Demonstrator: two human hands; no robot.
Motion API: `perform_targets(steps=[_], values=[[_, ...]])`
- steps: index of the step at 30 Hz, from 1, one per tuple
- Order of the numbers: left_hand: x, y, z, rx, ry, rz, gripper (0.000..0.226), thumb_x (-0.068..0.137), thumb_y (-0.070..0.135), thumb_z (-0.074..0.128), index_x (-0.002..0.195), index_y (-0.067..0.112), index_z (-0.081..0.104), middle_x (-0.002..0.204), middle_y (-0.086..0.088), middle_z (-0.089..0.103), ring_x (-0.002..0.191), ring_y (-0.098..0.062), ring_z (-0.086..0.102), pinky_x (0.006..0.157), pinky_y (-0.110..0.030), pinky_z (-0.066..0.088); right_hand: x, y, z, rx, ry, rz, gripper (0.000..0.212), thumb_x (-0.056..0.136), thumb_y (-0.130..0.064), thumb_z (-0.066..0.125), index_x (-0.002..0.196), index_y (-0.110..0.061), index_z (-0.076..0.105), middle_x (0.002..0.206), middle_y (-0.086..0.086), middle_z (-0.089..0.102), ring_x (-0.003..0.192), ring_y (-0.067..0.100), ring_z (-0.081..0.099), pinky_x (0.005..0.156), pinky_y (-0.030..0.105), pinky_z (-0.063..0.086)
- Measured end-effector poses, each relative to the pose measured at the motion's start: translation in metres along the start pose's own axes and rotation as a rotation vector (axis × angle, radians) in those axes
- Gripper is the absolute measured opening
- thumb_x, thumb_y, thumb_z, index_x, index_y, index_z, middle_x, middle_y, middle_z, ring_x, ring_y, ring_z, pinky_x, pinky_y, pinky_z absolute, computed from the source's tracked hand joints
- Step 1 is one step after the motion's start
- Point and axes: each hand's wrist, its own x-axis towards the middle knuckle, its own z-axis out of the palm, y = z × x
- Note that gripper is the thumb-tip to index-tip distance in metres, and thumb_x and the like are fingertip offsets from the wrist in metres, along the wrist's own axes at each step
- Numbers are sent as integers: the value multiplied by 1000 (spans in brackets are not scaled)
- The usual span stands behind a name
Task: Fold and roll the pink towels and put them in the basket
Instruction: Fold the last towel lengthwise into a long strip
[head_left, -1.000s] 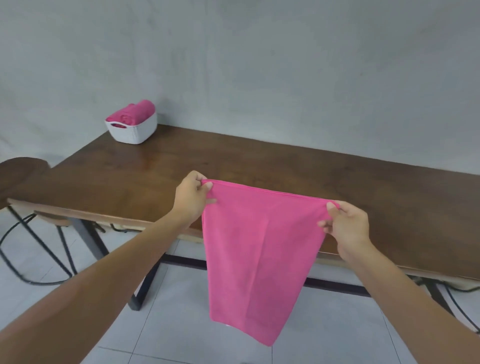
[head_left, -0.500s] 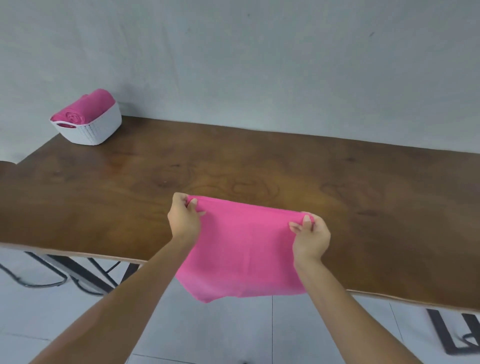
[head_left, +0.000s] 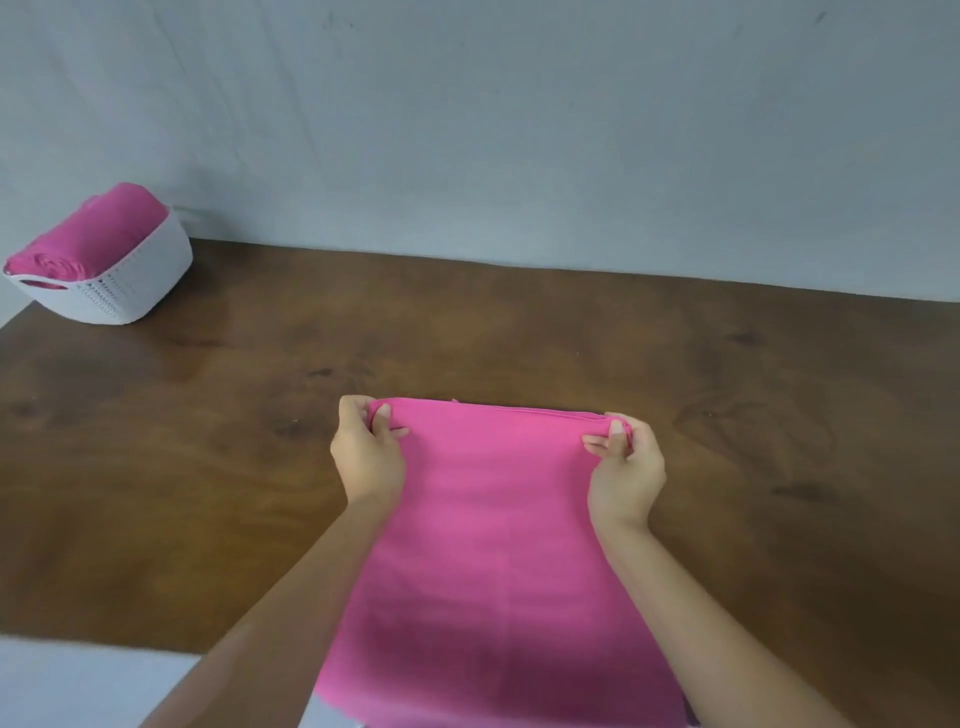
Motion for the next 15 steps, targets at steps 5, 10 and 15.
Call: perform_targets(steps=[5, 10, 15], values=[[58, 18, 41, -30, -25, -11, 6, 104, 15, 48, 98, 14, 49, 80, 11, 57, 68, -1, 69, 65, -23, 44, 56, -4, 48, -10, 15, 12, 21, 105, -10, 45, 102, -12, 66, 78, 4, 71, 71, 13, 73, 74, 23, 55], [121, 31, 84, -40, -57, -16, 5, 104, 13, 49, 99, 14, 49, 79, 9, 60, 62, 10, 64, 56, -6, 38, 112, -6, 96, -43, 52, 17, 21, 104, -9, 46, 102, -7, 67, 81, 13, 72, 69, 12, 72, 66, 10, 50], [177, 42, 126, -97, -72, -21, 4, 104, 13, 48, 100, 15, 48, 80, 8, 58, 66, 3, 66, 55, -6, 40, 168, -3, 140, -92, 82, -6, 20, 104, -11, 47, 99, -12, 66, 77, 10, 72, 67, 11, 72, 72, 18, 54]])
